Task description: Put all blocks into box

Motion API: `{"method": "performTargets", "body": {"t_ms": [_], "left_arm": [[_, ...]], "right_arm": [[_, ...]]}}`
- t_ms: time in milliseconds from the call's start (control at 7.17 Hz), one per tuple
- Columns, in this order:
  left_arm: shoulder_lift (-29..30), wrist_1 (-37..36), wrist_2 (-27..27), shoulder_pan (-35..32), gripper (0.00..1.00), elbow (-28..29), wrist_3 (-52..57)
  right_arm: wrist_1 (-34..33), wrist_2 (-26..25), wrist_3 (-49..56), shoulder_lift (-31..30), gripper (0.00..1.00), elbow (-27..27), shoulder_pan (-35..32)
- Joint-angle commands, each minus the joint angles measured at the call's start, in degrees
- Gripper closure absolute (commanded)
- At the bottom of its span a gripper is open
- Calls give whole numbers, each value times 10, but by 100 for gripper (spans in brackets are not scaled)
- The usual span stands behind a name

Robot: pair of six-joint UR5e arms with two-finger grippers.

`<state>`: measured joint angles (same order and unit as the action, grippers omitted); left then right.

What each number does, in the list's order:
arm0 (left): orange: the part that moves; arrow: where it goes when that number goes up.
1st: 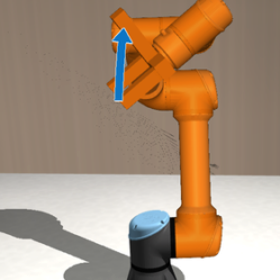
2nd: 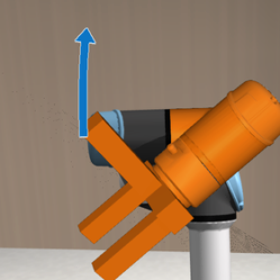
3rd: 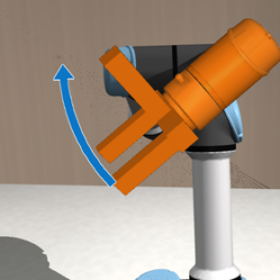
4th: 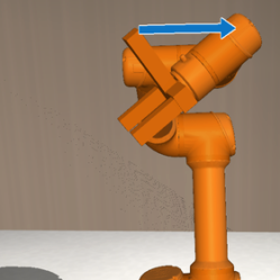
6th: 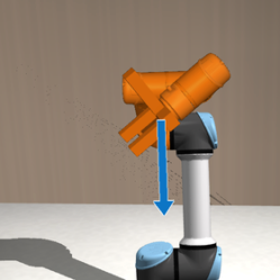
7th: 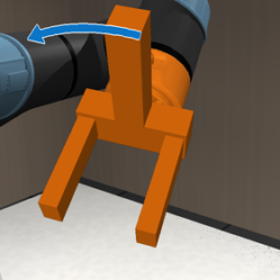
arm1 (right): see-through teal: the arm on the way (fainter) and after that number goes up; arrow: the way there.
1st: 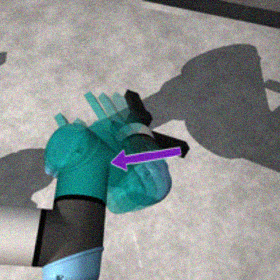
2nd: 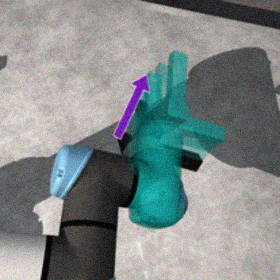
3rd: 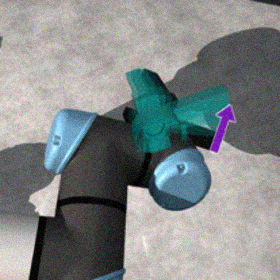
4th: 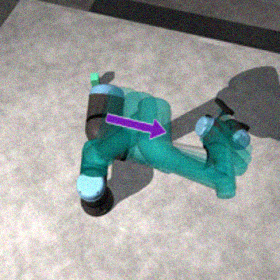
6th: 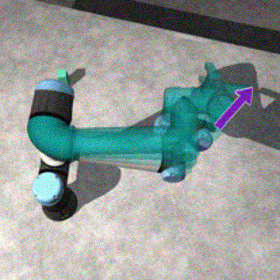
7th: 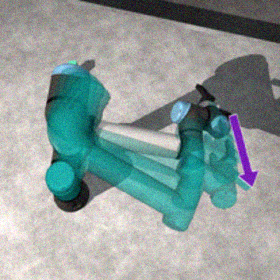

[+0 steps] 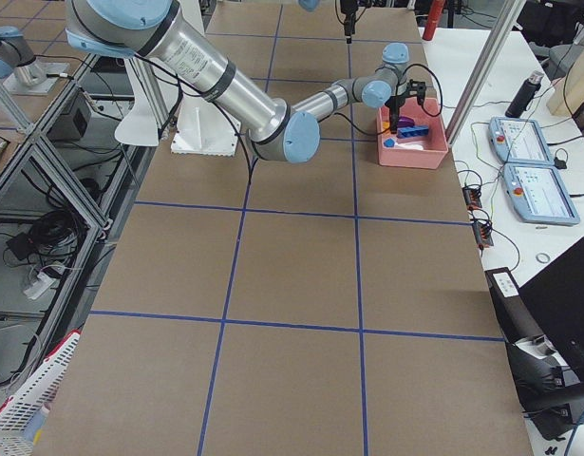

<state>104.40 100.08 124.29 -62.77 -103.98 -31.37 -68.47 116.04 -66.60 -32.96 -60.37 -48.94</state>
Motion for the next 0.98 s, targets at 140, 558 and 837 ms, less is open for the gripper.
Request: {"method": "performTargets", "body": {"t_ms": [140, 558, 837], "left_arm": [[-73, -140, 3, -23, 0, -107, 52], [-117, -201, 41, -78, 0, -127, 213], [-174, -202, 92, -152, 0, -122, 250]], "right_arm": [[-165, 51, 49, -171, 0, -264, -55], [-316, 62, 268, -356, 0, -472, -141], [-322, 102, 410, -459, 0, -500, -238]]}}
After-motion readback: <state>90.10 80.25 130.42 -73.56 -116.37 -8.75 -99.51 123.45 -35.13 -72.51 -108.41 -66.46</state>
